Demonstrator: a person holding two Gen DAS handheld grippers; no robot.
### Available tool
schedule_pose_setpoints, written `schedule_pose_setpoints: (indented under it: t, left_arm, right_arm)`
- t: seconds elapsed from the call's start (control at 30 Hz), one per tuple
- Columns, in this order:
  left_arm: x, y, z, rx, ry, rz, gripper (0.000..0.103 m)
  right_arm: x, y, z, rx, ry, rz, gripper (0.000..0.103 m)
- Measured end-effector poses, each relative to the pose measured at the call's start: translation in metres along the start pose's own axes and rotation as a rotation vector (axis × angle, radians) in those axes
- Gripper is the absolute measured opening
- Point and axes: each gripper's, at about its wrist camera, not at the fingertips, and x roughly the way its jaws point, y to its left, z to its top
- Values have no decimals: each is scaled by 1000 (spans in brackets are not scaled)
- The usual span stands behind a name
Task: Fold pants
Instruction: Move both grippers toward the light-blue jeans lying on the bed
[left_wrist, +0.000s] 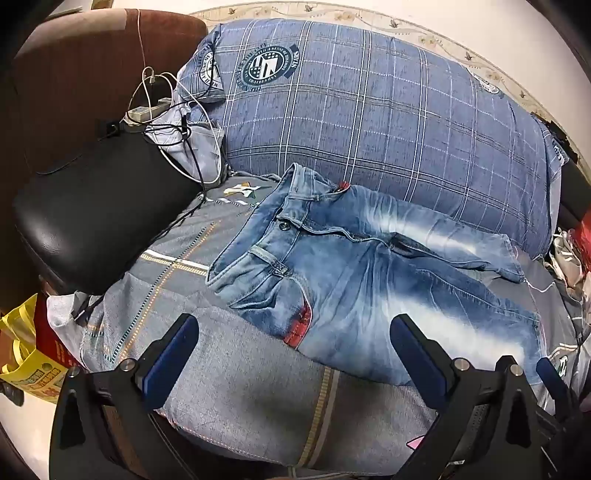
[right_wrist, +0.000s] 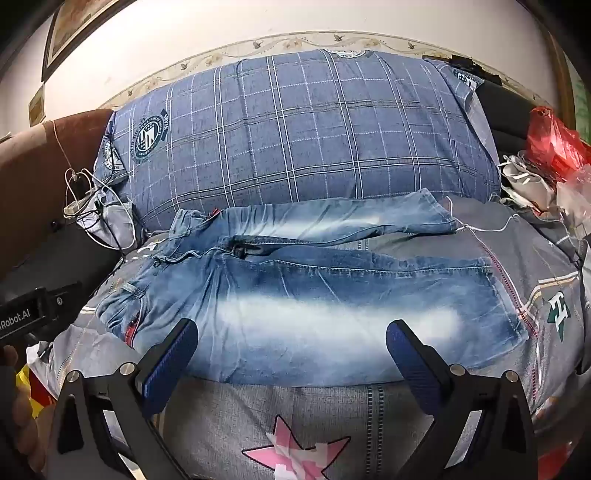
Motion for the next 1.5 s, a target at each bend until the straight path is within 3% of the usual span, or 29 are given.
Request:
schedule_pose_setpoints:
  t: [0.1, 0.13, 0.23, 1.5]
  left_arm:
    - [-4, -3, -2, 16, -17, 5, 103]
    - [8, -1, -5, -7, 31, -5, 103]
    - [14, 5, -8, -11, 26, -8, 103]
    - [20, -1, -9, 7, 46, -19, 103]
  right_arm:
    - [-2, 2, 0, 5, 5, 1, 103]
    - [-1, 1, -1, 13, 11, 2, 103]
    - [8, -6, 0, 34, 47, 4, 103]
    - [25, -6, -16, 21, 83, -7, 103]
